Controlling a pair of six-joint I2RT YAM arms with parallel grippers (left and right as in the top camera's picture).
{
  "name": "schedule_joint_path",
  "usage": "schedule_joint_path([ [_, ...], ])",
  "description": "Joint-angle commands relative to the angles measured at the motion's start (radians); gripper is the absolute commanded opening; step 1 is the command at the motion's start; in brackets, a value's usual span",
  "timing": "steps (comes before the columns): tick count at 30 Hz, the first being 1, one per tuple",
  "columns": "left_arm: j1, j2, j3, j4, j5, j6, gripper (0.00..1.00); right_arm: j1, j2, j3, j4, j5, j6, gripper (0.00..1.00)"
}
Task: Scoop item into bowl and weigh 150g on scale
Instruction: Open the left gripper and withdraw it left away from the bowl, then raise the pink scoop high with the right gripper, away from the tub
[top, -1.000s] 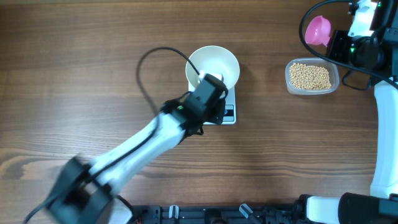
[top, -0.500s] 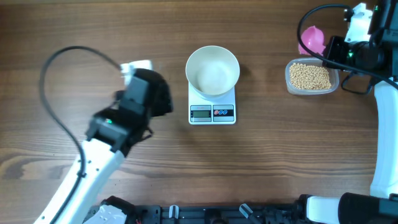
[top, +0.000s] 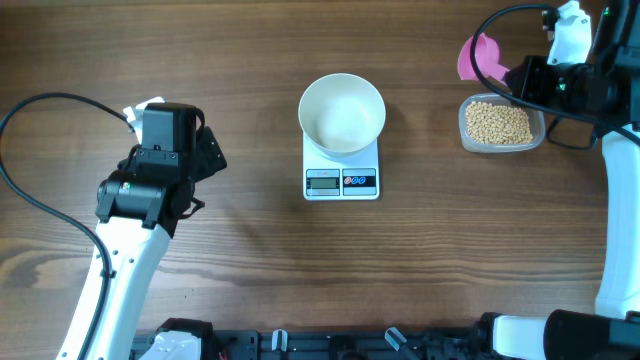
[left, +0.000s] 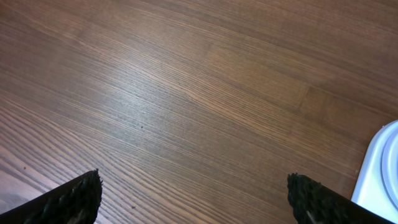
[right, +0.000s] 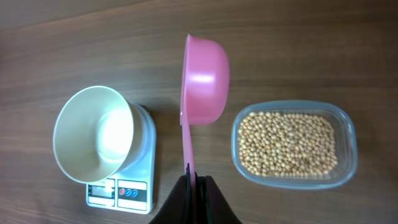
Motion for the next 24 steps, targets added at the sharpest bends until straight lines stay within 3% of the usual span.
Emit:
schedule_joint_path([
  [1, 0.007, 0.002, -0.001, 0.000, -0.016, 0.004, 1.00, -0.004, -0.012, 0.015, 0.055, -0.122, -0.037, 0.04],
  [11, 0.007, 0.002, -0.001, 0.000, -0.016, 0.004, 1.00, -0.007, -0.012, 0.015, 0.271, -0.185, 0.018, 0.04],
  [24, 0.007, 0.002, -0.001, 0.000, -0.016, 0.004, 1.00, -0.062, -0.012, 0.015, 0.286, -0.180, 0.172, 0.04],
])
